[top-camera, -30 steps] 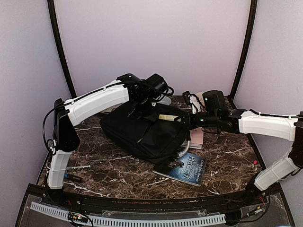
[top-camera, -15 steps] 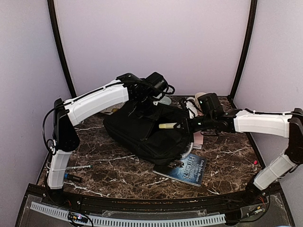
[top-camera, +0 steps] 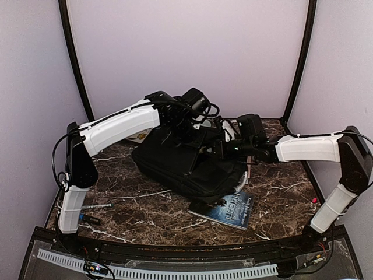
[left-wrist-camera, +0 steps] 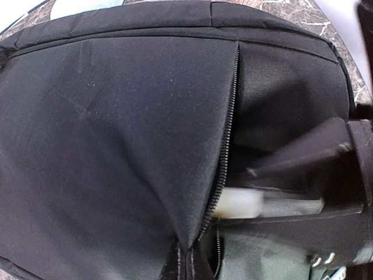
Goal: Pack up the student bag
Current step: Place the pen in the lower front pocket of the bag, then place the student bag in the lower front pocket.
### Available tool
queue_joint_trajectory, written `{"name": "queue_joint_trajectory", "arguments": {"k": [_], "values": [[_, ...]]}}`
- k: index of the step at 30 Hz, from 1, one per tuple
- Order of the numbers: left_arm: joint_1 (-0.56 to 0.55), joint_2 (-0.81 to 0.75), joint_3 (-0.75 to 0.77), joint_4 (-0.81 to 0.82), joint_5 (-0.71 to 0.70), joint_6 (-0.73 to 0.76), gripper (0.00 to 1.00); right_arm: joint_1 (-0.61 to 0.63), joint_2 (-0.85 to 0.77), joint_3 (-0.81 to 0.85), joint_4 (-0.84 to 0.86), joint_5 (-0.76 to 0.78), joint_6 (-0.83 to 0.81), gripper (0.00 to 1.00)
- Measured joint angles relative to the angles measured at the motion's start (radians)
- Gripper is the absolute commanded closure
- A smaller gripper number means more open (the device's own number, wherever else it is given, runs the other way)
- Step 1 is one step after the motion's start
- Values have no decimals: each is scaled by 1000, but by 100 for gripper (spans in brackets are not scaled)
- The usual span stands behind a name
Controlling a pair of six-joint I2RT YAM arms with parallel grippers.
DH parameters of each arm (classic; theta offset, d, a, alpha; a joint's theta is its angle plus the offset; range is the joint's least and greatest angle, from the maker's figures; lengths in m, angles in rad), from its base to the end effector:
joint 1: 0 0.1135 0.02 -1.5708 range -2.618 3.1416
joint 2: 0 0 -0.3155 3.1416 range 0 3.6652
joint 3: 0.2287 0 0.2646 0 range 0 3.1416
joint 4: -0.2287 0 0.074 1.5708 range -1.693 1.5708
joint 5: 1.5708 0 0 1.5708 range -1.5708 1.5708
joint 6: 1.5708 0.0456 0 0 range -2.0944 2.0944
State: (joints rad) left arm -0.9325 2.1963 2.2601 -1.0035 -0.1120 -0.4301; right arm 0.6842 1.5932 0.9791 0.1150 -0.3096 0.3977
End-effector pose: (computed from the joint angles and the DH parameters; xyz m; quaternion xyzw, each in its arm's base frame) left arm 0.3190 -0.4214 0.3492 0.2191 0.9237 -0.1538 0.2742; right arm 0.2821 0.2480 0.2732 -0.1992 0.8296 0.3734 0.3642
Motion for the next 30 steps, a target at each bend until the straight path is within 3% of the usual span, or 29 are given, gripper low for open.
{"name": "queue_joint_trajectory", "arguments": {"k": [5,8,17,27,30], "values": [[-1,0,0,10,6,-2,100,0,51,51,11,-33,17,44],[2,0,0,11,6,-4,100,-4,50,52,2,-35,22,39],[3,-1,-27,31,16,-3,100,-4,-89,14,-70,-3,-47,38],[4,-5,-261,187,144,-4,100,-10,-214,-82,-209,106,-156,38],[4,-5,-285,206,164,-9,89,-11,-232,-106,-242,124,-166,38]]}}
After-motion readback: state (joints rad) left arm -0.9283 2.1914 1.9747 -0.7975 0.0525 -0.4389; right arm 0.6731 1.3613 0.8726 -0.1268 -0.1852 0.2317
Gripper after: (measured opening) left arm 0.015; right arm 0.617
